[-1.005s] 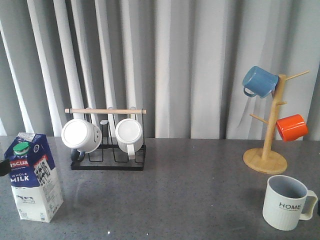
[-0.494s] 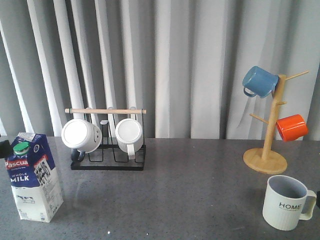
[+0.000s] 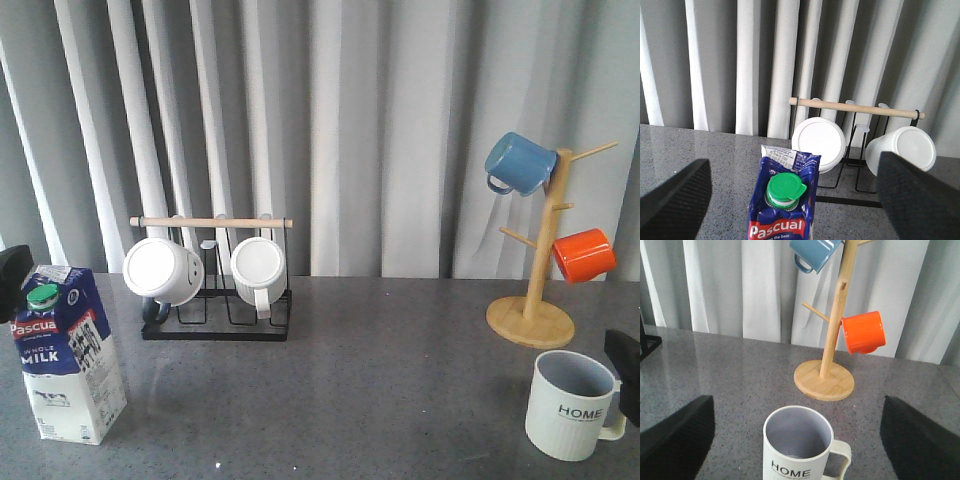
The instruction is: Place milk next to cup
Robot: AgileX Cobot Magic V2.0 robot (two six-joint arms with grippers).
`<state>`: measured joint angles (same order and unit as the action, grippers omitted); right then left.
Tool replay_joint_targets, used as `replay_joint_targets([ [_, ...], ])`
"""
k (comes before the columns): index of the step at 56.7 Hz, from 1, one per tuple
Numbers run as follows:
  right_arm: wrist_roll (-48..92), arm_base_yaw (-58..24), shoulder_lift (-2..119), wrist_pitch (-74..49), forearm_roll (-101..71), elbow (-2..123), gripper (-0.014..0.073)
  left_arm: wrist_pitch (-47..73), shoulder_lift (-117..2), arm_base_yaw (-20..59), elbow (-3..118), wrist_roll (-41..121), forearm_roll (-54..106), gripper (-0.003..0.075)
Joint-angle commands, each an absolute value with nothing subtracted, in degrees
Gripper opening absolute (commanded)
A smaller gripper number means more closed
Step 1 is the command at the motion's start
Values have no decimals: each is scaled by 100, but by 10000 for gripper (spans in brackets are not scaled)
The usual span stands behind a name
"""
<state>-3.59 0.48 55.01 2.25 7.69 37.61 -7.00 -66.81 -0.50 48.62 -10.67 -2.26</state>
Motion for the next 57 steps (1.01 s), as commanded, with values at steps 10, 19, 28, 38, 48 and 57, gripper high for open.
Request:
replay_joint_targets([
  [10, -330, 94, 5450, 747, 800, 3961, 561, -1123, -6603, -34, 5066, -1128, -214, 555],
  [19, -293, 333, 5611, 958, 794, 3756, 525, -1123, -6603, -34, 5066, -1128, -214, 523],
  [28, -293, 1014, 6070, 2290, 799, 2975, 522, -1123, -6603, -46, 5066, -1128, -214, 505],
  [38, -174, 1340, 6888, 4398, 816, 2066, 522, -1123, -6603, -46, 5066, -1128, -214, 502],
  [48, 97, 1363, 7627, 4848, 816, 2045, 522, -1123, -6603, -46, 5066, -1128, -214, 502],
  [57, 359, 1489, 8159, 5048, 816, 2218, 522, -1123, -6603, -46, 5066, -1128, -214, 502],
])
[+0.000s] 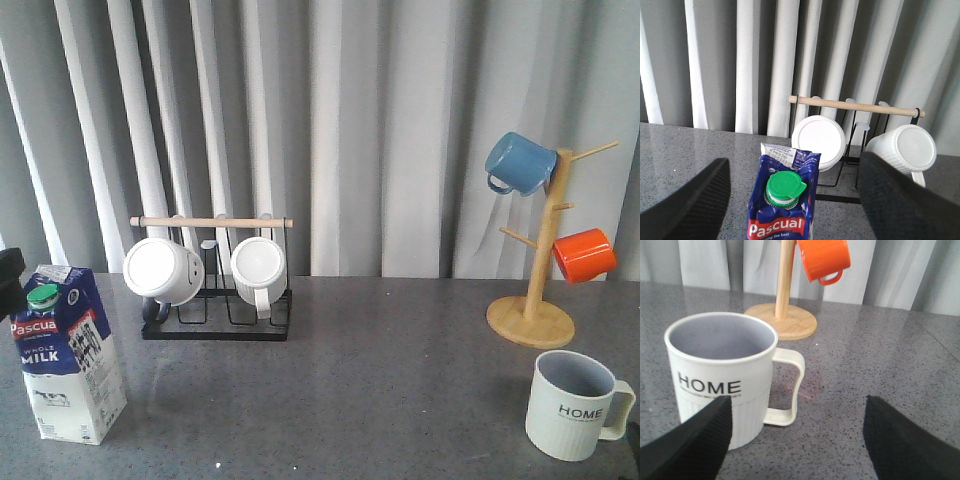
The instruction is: Place milk next to cup
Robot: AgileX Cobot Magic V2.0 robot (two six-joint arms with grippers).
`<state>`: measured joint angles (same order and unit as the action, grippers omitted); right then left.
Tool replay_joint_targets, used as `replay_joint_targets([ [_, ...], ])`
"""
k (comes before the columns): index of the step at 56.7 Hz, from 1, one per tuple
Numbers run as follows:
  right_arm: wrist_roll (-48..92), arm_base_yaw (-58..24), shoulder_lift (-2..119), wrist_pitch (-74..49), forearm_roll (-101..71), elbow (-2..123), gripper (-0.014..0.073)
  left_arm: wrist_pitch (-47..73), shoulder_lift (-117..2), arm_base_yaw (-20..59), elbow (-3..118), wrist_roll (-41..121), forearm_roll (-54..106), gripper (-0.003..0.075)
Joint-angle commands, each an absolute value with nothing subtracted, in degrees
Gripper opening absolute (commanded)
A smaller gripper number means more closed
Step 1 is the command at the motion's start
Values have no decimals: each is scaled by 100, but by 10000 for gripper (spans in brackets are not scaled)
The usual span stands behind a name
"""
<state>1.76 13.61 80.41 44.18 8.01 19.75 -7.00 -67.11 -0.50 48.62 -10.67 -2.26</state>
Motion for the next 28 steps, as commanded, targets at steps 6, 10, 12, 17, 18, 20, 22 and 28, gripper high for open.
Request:
replay_joint_targets([
  [6, 358, 1637, 8435, 5089, 810, 2332, 522, -1123, -6603, -46, 5066, -1128, -214, 502],
  [10, 365, 1697, 8593, 5094, 809, 2404, 522, -1123, -6603, -46, 5066, -1128, -214, 502],
  [12, 395, 1697, 8681, 5100, 795, 2430, 522, -1123, -6603, -46, 5066, -1128, -214, 502],
  [17, 425, 1697, 8935, 5103, 796, 2578, 522, -1123, -6603, -46, 5066, -1128, -214, 502],
  [18, 425, 1697, 8974, 5103, 802, 2605, 522, -1123, -6603, -46, 5066, -1128, -214, 502],
  [20, 425, 1697, 9069, 5103, 818, 2670, 522, -1123, -6603, -46, 5066, -1128, -214, 502],
  [22, 425, 1697, 9154, 5103, 823, 2733, 522, -1123, -6603, -46, 5066, -1128, -214, 502],
  [28, 420, 1697, 9360, 5128, 818, 2875, 522, -1123, -6603, -46, 5066, -1128, -214, 502],
])
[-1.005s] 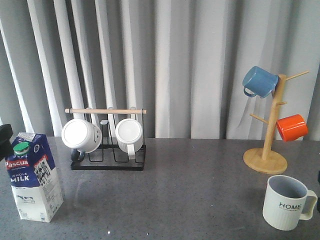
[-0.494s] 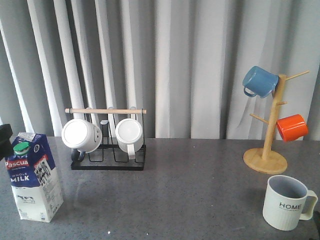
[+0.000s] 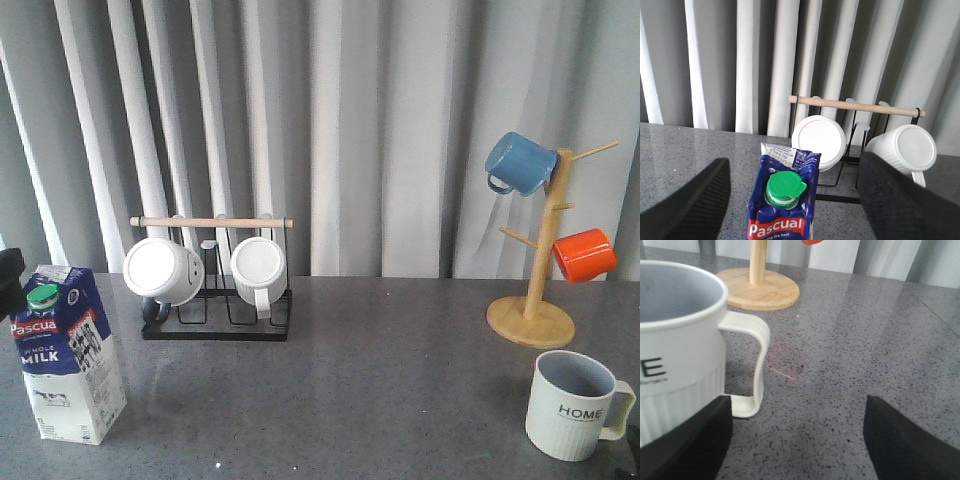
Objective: Place milk next to cup
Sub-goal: 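Grasp the white HOME mug handle with the right gripper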
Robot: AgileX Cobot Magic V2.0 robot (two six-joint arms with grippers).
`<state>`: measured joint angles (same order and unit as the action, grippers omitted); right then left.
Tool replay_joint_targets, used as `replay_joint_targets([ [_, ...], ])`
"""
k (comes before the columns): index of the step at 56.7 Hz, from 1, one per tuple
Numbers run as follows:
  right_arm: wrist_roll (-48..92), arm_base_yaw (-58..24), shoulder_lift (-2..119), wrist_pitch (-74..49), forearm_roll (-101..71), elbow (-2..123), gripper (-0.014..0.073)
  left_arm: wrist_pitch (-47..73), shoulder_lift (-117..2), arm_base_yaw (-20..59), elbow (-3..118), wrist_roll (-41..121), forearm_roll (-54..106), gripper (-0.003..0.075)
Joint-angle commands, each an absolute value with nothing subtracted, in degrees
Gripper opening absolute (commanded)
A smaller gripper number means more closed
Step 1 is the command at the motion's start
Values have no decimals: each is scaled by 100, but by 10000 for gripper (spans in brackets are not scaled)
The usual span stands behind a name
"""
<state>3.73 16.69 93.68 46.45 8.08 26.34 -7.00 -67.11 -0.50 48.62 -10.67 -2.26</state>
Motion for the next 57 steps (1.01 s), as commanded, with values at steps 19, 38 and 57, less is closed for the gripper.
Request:
replay_joint_targets([
  [19, 346, 1697, 9913, 5210, 1034, 3316, 522, -1123, -6603, -46, 5066, -1128, -214, 502],
  [38, -188, 1697, 10364, 5311, 1099, 3908, 507, -1123, -6603, -46, 5066, -1128, -214, 502],
  [57, -982, 1677, 10973, 5307, 1154, 4321, 91, -1123, -6603, -46, 5066, -1128, -214, 502],
])
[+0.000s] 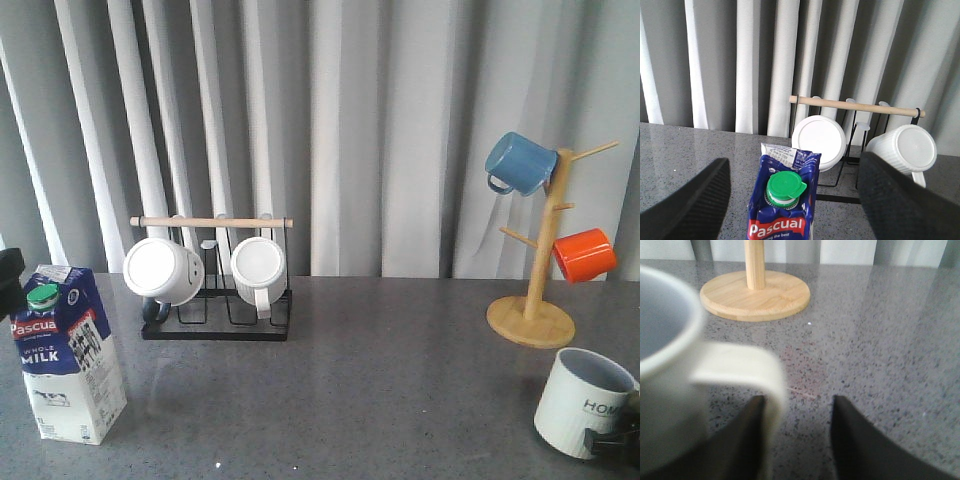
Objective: Place milk next to cup
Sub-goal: 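Grasp the white HOME mug handle with the right gripper, then slide the white mug with the right gripper toward the table center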
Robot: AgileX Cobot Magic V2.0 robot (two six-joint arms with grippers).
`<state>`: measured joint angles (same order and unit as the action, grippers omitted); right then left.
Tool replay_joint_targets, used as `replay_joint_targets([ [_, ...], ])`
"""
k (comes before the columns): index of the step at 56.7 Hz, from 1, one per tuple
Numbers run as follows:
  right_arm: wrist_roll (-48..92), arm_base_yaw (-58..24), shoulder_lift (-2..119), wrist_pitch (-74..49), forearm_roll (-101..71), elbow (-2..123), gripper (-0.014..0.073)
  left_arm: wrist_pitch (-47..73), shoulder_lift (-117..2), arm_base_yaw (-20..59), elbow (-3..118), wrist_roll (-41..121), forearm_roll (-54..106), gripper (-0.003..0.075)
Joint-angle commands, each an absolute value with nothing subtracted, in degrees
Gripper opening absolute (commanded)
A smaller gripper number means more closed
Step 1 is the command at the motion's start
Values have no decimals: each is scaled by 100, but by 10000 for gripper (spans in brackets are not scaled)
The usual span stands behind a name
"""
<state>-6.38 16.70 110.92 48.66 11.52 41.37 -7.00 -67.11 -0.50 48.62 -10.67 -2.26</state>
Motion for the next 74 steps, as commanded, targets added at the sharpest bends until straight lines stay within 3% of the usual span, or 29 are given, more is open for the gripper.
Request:
replay_joint_targets([
  [1, -1035, 1677, 10980, 5307, 1199, 4331, 57, -1123, -6603, -46, 5066, -1128, -214, 502],
  [4, -1217, 1677, 10988, 5358, 1363, 4331, -13, -1123, -6603, -46, 5066, -1128, -214, 502],
  [16, -1660, 1452, 10845, 6295, 2160, 4331, -5, -1123, -6603, -46, 5066, -1128, -214, 502],
  [31, -1423, -130, 10528, 5743, 1131, 4542, -4, -1123, -6603, -46, 5066, -1128, -214, 502],
  [43, -72, -1554, 10699, 4462, -1223, 5364, -4, -1123, -6603, -46, 5066, -1128, -214, 502],
  [53, 1258, -2372, 11097, 4244, -2587, 5956, -4, -1123, -6603, -46, 5066, -1128, -214, 502],
  [74, 2408, -2791, 11514, 4396, -3287, 6177, -4, -1123, -6603, -46, 5066, -1128, -214, 502],
])
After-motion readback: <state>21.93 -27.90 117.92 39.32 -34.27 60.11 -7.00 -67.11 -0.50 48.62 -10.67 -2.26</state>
